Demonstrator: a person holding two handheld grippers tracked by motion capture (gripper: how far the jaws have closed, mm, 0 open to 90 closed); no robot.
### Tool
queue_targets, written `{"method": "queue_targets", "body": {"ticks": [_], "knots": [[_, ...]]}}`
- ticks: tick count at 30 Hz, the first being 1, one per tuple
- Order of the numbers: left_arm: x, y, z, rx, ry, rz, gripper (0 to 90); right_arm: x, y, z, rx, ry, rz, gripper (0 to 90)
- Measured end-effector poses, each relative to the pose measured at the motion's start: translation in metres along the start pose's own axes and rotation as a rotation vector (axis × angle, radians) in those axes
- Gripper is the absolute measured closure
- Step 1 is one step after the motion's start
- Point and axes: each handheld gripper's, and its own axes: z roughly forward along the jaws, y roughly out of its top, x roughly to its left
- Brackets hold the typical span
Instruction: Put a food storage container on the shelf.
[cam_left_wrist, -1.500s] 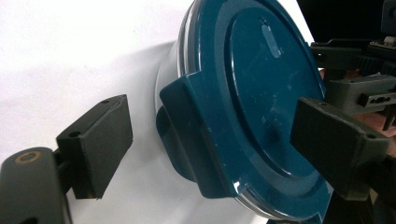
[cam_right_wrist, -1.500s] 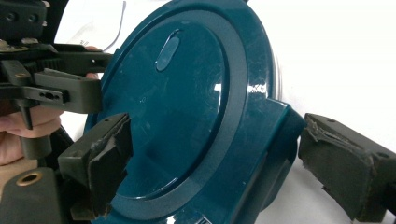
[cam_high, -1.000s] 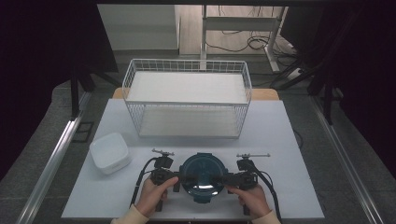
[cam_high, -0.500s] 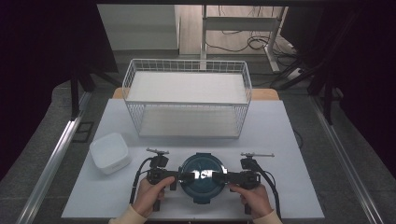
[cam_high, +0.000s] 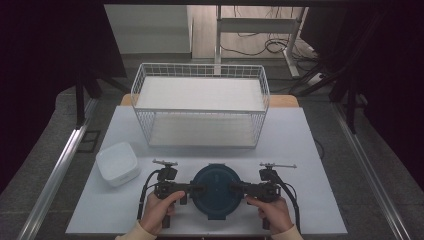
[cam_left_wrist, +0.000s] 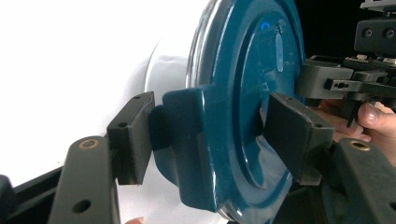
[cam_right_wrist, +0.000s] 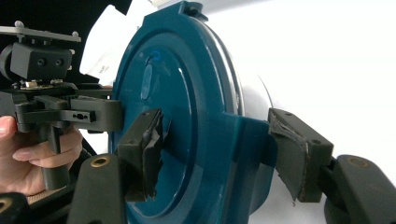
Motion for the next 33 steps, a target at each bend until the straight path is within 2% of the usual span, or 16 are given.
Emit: {"method": "queue_targets", "body": {"ticks": [10,19,33], "knots": [[-0.004,0.0,-0.002,-0.017,0.006,0.009,37.1,0.004,0.001,-0.003,-0.011,-0.006,-0.042,38.5],[-0.008,0.001,-0.009,-0.04,0.026,0.04,37.3,0.009,0.001,-0.003,-0.012,0.0,-0.063,38.6],[-0.018,0.002,-0.022,-0.076,0.028,0.082,37.8,0.021,0.007,-0.007,-0.027,0.011,-0.117,38.6]]}}
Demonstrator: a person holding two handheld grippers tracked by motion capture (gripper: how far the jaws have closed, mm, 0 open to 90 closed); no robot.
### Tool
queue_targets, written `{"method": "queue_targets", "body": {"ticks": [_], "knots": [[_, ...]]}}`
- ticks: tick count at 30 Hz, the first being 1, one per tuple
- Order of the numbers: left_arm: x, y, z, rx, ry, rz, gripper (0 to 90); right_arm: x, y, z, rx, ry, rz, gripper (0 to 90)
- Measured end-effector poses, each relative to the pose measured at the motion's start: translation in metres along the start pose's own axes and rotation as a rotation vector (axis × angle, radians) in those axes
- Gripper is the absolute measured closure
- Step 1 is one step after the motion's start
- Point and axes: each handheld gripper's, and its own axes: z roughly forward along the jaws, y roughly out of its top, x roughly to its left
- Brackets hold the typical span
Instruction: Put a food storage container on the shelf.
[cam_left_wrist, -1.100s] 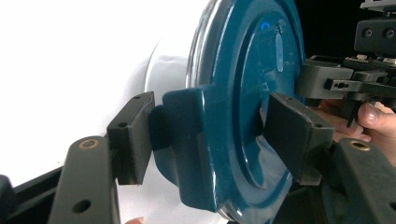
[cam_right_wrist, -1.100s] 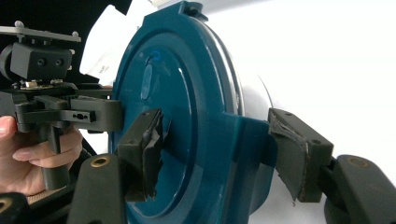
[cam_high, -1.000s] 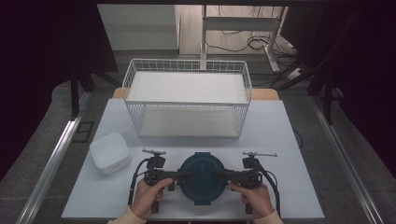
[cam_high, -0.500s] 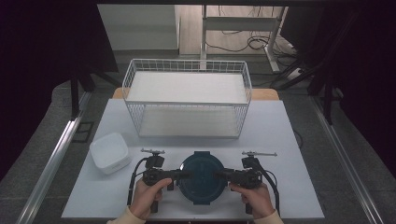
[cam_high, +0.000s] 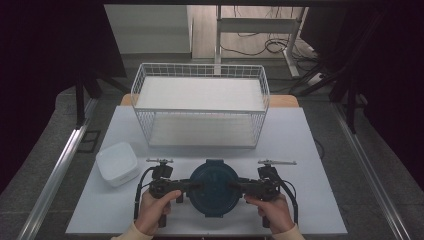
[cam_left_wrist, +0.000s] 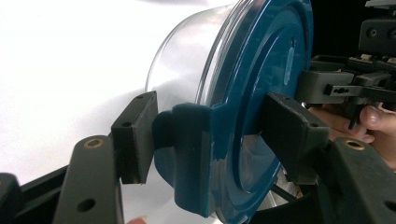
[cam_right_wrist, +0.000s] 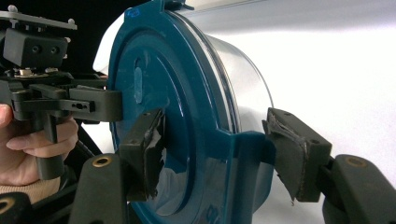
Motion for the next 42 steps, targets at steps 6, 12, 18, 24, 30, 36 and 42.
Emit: {"method": "queue_targets", "body": {"ticks": [6,12,18,24,30,36,42], "knots": [[-0.002,0.002,-0.007,-0.013,0.004,0.016,37.9,0.006,0.003,0.0,0.003,0.008,-0.025,38.7],[-0.006,0.005,-0.011,-0.024,0.012,0.034,38.0,0.009,0.008,-0.001,0.005,0.013,-0.04,38.7],[-0.01,0.012,-0.017,-0.039,0.013,0.048,38.1,0.016,0.02,-0.004,0.0,0.013,-0.071,38.7],[-0.012,0.022,-0.026,-0.056,0.008,0.052,38.1,0.024,0.031,-0.004,-0.012,0.011,-0.1,38.6],[-0.016,0.034,-0.035,-0.067,0.025,0.073,38.1,0.029,0.043,-0.002,-0.02,0.023,-0.118,38.6],[-0.022,0.045,-0.04,-0.077,0.028,0.091,38.1,0.034,0.055,-0.005,-0.031,0.025,-0.133,38.6],[-0.028,0.057,-0.044,-0.085,0.027,0.106,38.2,0.039,0.066,-0.011,-0.046,0.023,-0.144,38.6]]}}
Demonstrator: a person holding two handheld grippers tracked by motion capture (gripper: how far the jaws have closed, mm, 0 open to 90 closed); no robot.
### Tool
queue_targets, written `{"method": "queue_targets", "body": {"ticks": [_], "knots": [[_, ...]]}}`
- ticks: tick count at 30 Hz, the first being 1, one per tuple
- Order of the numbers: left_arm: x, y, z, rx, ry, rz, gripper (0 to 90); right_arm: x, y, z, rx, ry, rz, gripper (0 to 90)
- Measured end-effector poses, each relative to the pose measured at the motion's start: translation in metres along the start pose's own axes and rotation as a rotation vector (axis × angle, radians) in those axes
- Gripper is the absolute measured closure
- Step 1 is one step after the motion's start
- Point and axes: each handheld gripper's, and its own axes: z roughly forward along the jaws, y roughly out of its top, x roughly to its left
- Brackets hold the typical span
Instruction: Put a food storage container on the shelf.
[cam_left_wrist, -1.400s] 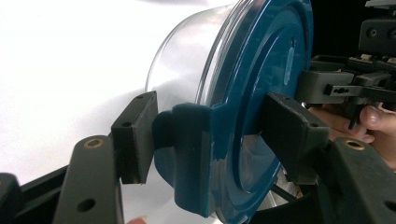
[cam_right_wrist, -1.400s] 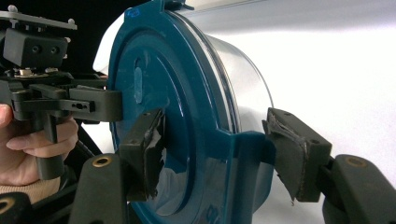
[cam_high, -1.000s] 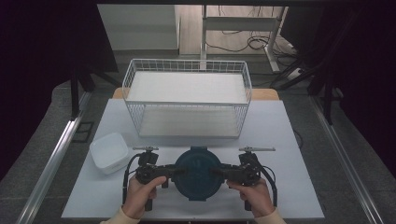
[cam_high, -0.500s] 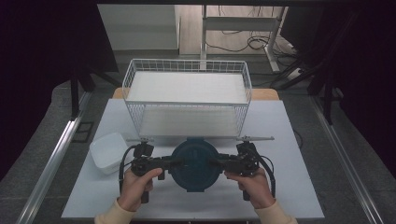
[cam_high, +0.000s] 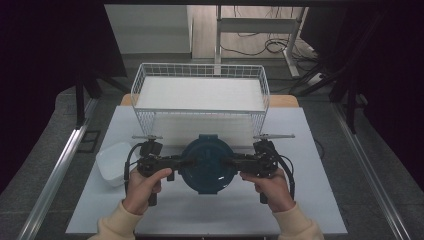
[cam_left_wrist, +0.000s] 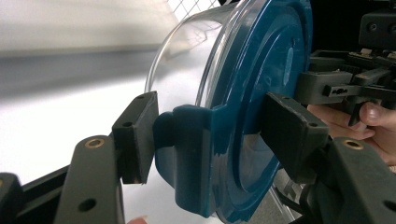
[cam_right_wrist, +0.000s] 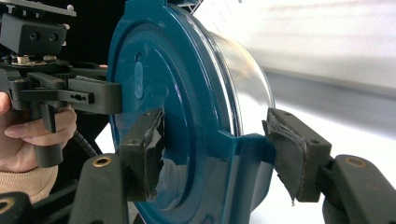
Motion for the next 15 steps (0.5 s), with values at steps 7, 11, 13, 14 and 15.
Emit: {"method": "queue_targets", "body": {"ticks": [7,11,13,14,15], "knots": [[-0.004,0.016,-0.005,-0.015,-0.01,0.009,38.3,0.005,0.017,-0.005,-0.018,-0.006,-0.027,38.6],[-0.007,0.026,-0.009,-0.022,-0.015,0.018,38.4,0.009,0.028,-0.008,-0.03,-0.012,-0.045,38.6],[-0.008,0.031,-0.01,-0.025,-0.016,0.023,38.4,0.011,0.033,-0.01,-0.033,-0.013,-0.052,38.7],[-0.009,0.034,-0.011,-0.026,-0.017,0.022,38.4,0.011,0.036,-0.01,-0.034,-0.012,-0.055,38.7],[-0.009,0.035,-0.012,-0.027,-0.018,0.023,38.4,0.012,0.039,-0.01,-0.035,-0.013,-0.058,38.7]]}}
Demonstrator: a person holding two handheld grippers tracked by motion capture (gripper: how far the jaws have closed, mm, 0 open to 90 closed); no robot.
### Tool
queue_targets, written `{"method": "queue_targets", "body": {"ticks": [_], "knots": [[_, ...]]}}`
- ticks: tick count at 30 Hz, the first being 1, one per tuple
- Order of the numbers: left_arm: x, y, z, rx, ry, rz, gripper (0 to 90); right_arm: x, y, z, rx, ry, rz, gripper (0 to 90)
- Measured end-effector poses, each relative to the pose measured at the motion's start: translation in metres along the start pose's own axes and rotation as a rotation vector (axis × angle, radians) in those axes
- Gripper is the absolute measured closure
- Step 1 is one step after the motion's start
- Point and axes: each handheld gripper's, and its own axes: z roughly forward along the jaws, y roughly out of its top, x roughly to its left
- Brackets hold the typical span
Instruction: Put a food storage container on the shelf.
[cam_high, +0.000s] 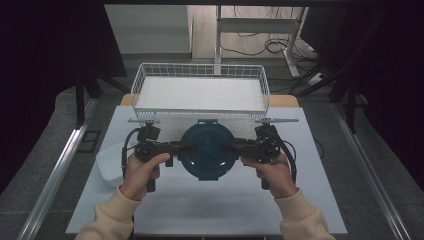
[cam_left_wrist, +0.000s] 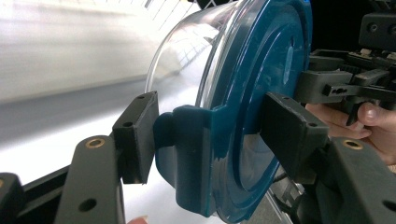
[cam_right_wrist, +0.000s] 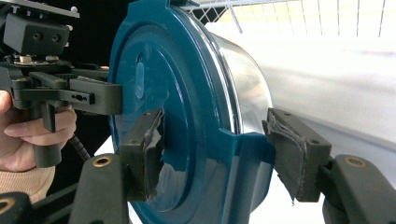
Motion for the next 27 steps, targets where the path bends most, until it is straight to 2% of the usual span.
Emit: {"method": "queue_targets", "body": {"ticks": [27], "knots": [[-0.009,0.049,-0.01,-0.011,-0.012,0.053,38.6,0.007,0.045,-0.008,-0.023,-0.014,-0.034,38.7]]}}
